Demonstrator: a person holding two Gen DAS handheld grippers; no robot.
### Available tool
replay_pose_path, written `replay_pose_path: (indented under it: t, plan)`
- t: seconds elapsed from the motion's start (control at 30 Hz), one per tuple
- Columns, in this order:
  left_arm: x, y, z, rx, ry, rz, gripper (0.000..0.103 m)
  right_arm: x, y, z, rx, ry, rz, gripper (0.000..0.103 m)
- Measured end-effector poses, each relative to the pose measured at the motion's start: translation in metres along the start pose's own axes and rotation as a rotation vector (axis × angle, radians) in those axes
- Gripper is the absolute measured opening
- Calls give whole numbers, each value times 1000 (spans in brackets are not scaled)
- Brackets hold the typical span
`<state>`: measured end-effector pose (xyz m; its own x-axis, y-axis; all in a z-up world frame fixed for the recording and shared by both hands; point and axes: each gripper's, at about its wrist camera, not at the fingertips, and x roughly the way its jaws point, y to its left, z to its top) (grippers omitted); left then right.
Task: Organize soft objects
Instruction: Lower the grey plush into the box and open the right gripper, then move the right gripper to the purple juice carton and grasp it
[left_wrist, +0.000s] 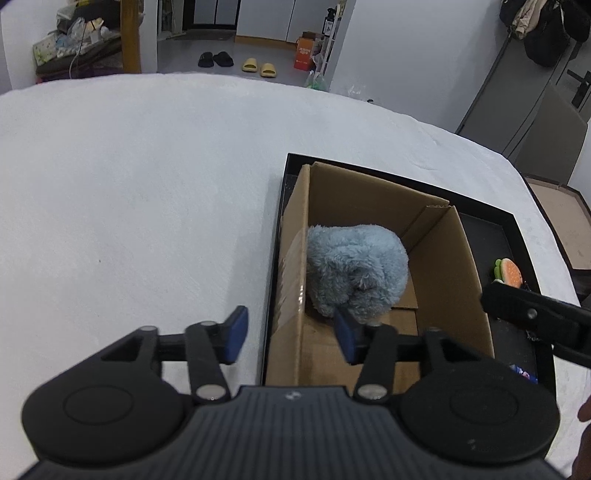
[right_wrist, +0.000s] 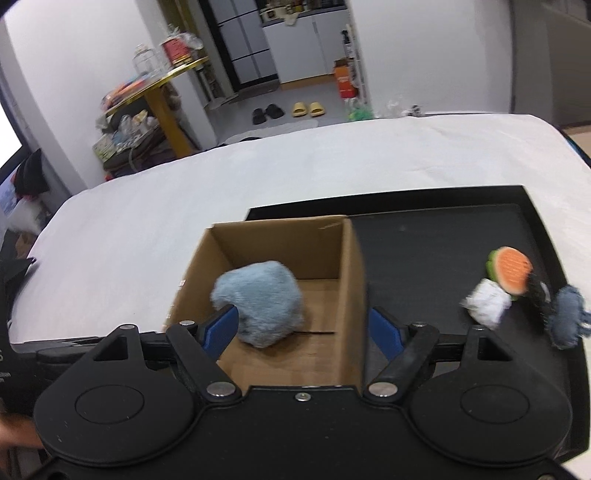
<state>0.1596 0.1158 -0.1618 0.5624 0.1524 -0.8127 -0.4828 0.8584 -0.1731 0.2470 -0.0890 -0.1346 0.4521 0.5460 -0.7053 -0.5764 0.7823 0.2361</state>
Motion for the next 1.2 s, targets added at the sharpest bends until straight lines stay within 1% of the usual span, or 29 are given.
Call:
replay_pose_path:
  t: [0.07, 0.13, 0.17, 0.27, 0.3, 0.33, 0.43, 0.6, 0.77, 1.1, 1.2]
  plan:
    - [-3, -6, 0, 20, -21, 16, 59, -2, -8, -2, 14, -2, -14, 79]
    - [-6, -12, -1, 48, -38, 29, 66, -5, -17, -5, 32, -1, -29, 84]
    - [-7, -15, -1, 56, -41, 31, 67, -6, -23, -7, 44, -1, -35, 86]
    - [-6, -18, 0, 61, -37, 40, 70, -12, -36, -11, 69, -10, -53, 90]
    - [-6, -19, 0, 63, -34, 39, 72, -13, -41, -12, 76, -10, -61, 91]
    - [-6, -20, 0, 64, -29, 34, 77, -14, -45, -13, 83, -10, -66, 93]
    - [-2, -24, 1, 65, -23, 37, 85, -16, -57, -17, 100, -8, -82, 99]
    - [3, -31, -1, 84, -3, 52, 87, -15, -79, -27, 132, 9, -128, 103]
    - [6, -37, -2, 100, 6, 56, 88, -11, -100, -39, 191, 38, -175, 103]
    - [12, -51, -1, 139, 20, 86, 88, -8, -132, -66, 250, 88, -239, 103]
    - [13, -55, -1, 147, 22, 85, 88, -6, -142, -73, 263, 101, -267, 103]
